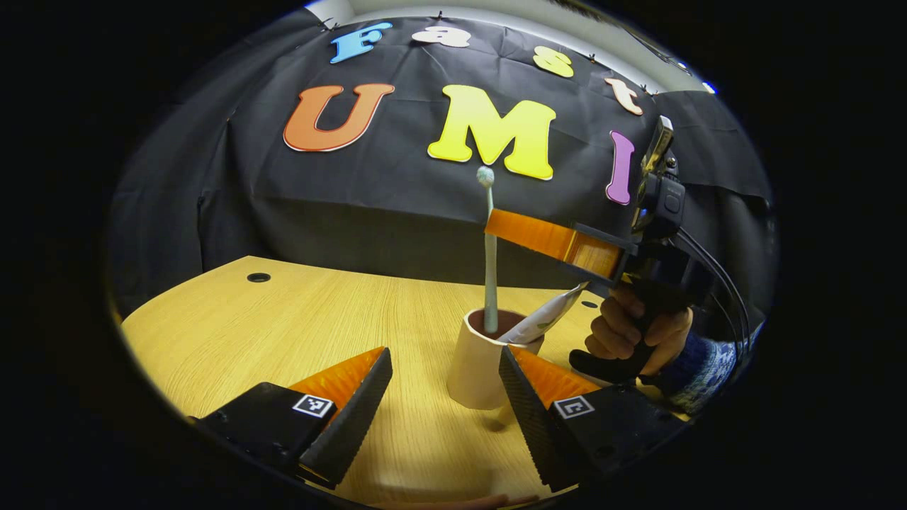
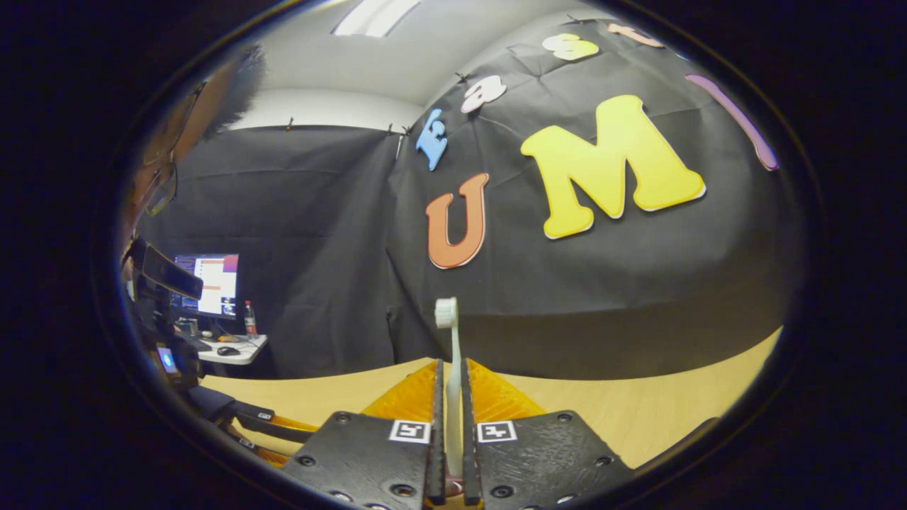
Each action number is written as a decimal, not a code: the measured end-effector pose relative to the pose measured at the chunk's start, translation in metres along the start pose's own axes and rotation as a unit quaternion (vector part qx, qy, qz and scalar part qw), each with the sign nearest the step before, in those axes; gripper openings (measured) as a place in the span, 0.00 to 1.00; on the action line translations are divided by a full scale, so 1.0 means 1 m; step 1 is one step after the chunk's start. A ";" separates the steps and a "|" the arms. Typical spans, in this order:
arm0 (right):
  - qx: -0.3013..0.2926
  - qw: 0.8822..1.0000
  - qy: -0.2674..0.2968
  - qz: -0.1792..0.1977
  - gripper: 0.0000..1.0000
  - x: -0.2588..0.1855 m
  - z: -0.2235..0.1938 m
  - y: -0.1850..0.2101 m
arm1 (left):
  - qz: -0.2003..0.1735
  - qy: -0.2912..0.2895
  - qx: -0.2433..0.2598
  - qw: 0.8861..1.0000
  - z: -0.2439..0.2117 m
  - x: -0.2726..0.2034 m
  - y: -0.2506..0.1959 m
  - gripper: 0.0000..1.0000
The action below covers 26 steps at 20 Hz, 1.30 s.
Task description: Put the toothbrush and toothpaste on the desktop into the cup, then pick up the cup and place it on the coaster on the desktop.
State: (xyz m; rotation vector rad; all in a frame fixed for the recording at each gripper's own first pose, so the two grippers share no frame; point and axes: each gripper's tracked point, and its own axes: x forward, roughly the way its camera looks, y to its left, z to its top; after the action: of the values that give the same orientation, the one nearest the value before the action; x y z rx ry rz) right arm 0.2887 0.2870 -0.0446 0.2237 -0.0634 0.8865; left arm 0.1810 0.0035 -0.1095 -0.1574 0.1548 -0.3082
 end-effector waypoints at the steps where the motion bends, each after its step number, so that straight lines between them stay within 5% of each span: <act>1: -0.002 1.000 -0.005 -0.001 0.17 -0.002 0.005 0.001 | -0.002 -0.002 0.000 1.000 0.002 -0.001 0.000 0.97; 4: 0.000 1.000 -0.026 0.001 0.39 -0.008 0.023 0.006 | -0.003 -0.003 0.000 1.000 0.002 -0.001 -0.002 0.97; 7: -0.020 0.999 -0.029 -0.017 0.49 -0.014 0.031 0.007 | -0.007 -0.005 -0.003 1.000 0.004 -0.001 -0.004 0.97; 9: -0.032 0.999 -0.026 -0.030 0.74 -0.022 0.035 0.011 | -0.014 -0.005 -0.006 1.000 0.003 -0.003 -0.008 0.96; 13: -0.036 0.998 -0.028 -0.041 0.96 -0.052 0.055 0.030 | -0.015 0.007 -0.011 1.000 0.004 -0.009 -0.017 0.96; 19: -0.062 0.993 -0.020 -0.100 0.97 -0.115 0.087 0.036 | -0.007 0.002 -0.011 1.000 0.033 -0.027 -0.040 0.96; 26: -0.084 0.983 -0.038 -0.162 0.96 -0.202 0.114 0.025 | -0.004 0.155 0.002 0.988 0.041 -0.006 -0.071 0.96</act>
State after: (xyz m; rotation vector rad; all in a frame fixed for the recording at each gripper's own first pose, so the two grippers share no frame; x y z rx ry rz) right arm 0.1464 0.1234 0.0407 0.1058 -0.1668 0.5446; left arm 0.1620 -0.0565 -0.0559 -0.1054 0.4610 -0.3405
